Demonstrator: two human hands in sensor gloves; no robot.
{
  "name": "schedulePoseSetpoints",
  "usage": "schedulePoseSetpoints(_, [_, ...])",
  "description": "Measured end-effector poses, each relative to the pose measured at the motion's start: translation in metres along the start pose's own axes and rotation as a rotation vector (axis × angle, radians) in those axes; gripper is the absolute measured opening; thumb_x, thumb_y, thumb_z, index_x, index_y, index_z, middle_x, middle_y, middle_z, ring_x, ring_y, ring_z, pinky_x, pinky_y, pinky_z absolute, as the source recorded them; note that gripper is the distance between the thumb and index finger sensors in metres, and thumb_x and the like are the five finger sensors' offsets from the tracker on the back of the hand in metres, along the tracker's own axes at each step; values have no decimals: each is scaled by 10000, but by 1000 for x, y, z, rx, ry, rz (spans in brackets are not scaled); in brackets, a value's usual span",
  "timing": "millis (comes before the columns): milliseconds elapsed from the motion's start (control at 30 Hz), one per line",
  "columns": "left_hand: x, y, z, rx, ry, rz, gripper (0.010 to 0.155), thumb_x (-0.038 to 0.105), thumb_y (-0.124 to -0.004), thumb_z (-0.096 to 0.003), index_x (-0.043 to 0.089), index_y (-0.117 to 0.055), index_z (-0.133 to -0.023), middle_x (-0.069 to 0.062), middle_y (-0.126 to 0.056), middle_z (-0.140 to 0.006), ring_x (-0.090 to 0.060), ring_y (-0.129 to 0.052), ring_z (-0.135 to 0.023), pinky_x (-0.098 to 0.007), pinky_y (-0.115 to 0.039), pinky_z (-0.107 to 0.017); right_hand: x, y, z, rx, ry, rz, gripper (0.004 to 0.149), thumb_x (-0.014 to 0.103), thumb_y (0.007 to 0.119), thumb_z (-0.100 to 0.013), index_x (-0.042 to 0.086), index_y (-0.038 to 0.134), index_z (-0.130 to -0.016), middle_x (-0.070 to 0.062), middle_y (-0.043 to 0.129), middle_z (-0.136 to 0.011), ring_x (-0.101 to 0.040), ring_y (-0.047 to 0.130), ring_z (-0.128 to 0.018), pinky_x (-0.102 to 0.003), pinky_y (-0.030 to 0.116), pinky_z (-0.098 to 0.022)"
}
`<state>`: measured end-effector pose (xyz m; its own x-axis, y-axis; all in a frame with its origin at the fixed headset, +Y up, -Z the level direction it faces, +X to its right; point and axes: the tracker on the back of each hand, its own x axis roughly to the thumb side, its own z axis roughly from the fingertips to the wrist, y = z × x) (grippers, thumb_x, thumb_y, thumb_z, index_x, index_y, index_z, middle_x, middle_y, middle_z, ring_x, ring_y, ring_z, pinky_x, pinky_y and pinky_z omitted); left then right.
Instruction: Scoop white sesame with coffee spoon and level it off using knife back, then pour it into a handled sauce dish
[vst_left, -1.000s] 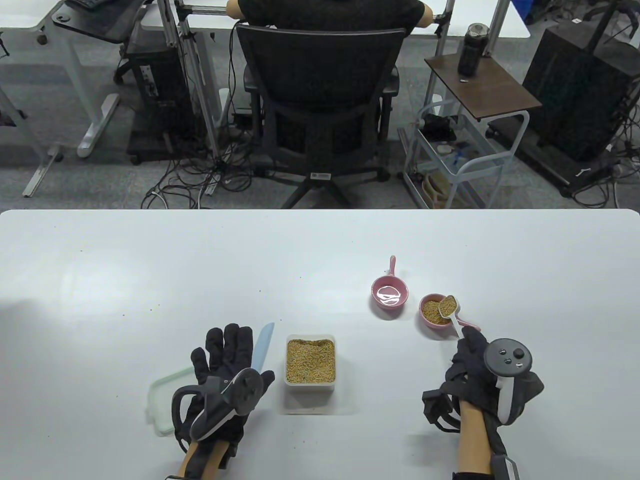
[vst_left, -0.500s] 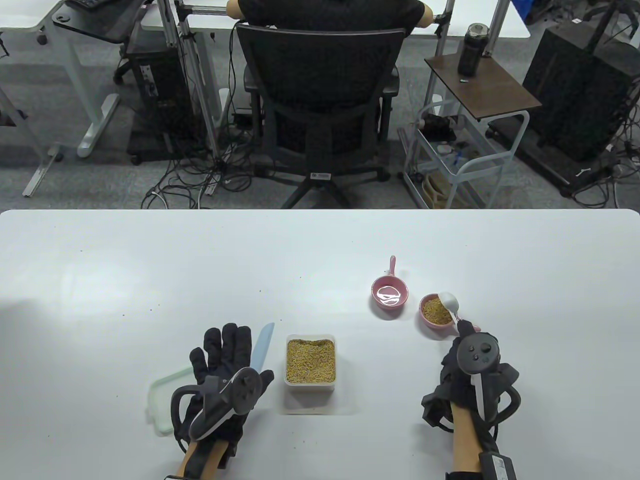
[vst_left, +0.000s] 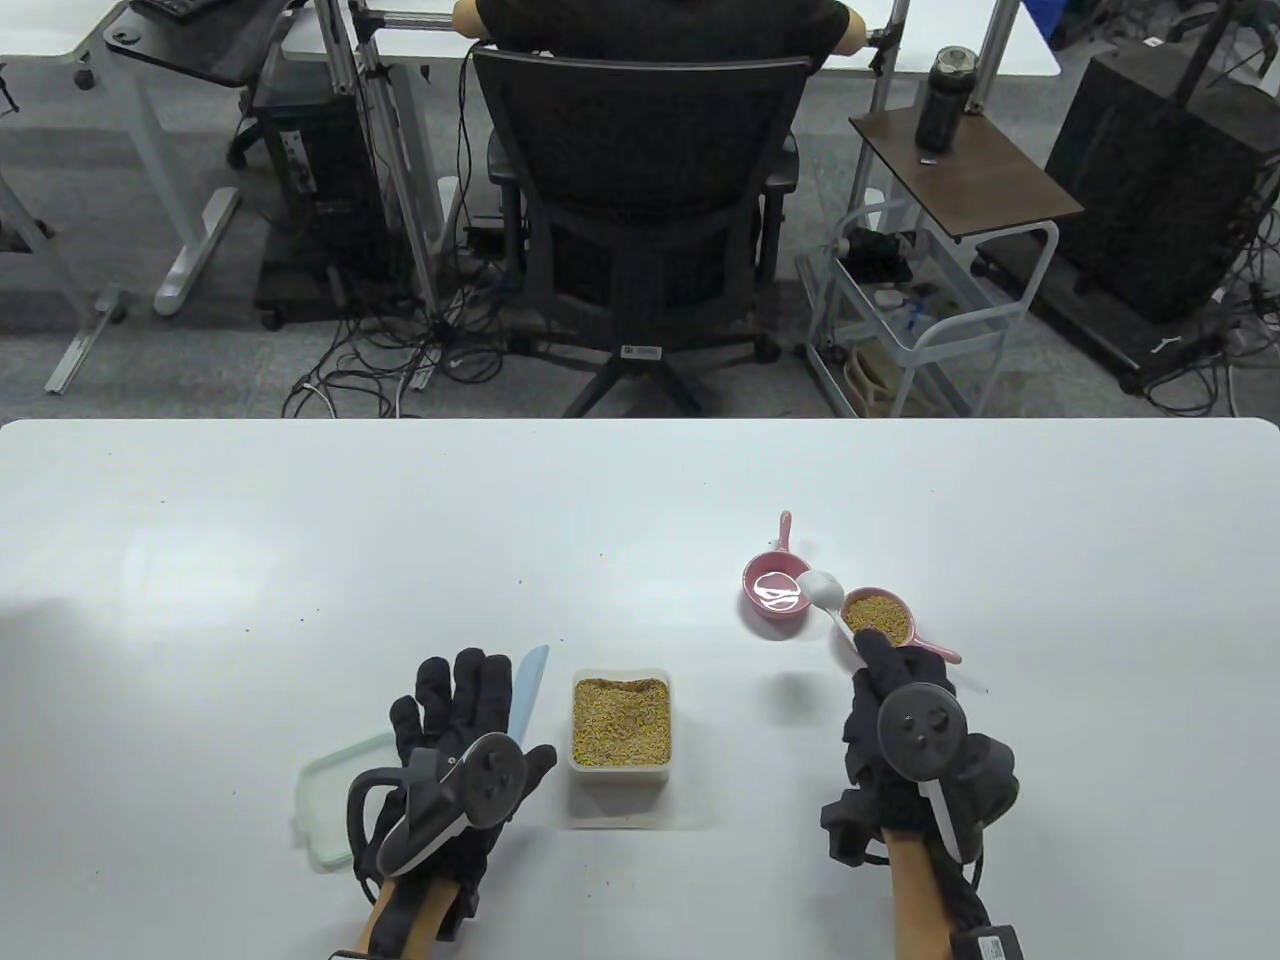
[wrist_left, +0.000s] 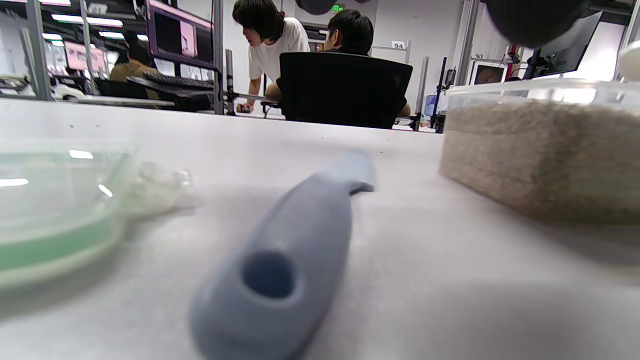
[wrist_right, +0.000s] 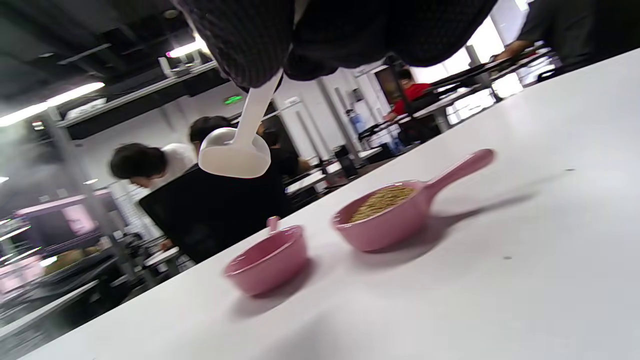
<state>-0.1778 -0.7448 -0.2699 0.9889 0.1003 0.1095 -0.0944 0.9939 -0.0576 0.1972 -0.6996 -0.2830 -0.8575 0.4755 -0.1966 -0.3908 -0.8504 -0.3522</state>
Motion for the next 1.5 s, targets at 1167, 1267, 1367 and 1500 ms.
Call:
schedulePoseSetpoints(1167, [45, 1, -77, -403, -285, -100, 1086, 743, -651, -350, 249, -214, -1212, -55, -318, -1314, -462, -284, -1178, -669, -365, -802, 85, 55, 57, 282, -525, 208, 401, 260, 823, -566, 298, 853, -964, -70, 831, -928, -199, 890, -604, -502, 747, -608])
schedulePoseSetpoints(1267, [48, 3, -77, -397, -276, -148, 1088, 749, -640, -340, 250, -222, -1212, -54, -332, -1313, -458, -288, -1178, -666, -376, -803, 87, 56, 58, 284, -528, 253, 397, 264, 823, -563, 295, 861, -957, -53, 851, -900, -195, 900, -586, -525, 731, -622])
schedulePoseSetpoints(1367, [51, 7, -73, -357, -261, -196, 1082, 757, -640, -333, 256, -269, -1217, -61, -402, -1311, -437, -353, -1194, -668, -409, -805, 87, 55, 58, 289, -527, 260, 394, 264, 823, -561, 284, 868, -952, -51, 864, -879, -194, 907, -566, -528, 735, -616])
schedulePoseSetpoints(1500, [54, 8, -70, -308, -259, -247, 1083, 764, -629, -323, 219, -341, -1214, -51, -557, -1280, -388, -551, -1194, -657, -473, -803, 86, 56, 56, 345, -523, 247, 395, 263, 823, -562, 267, 868, -954, -59, 875, -857, -191, 912, -544, -525, 743, -608])
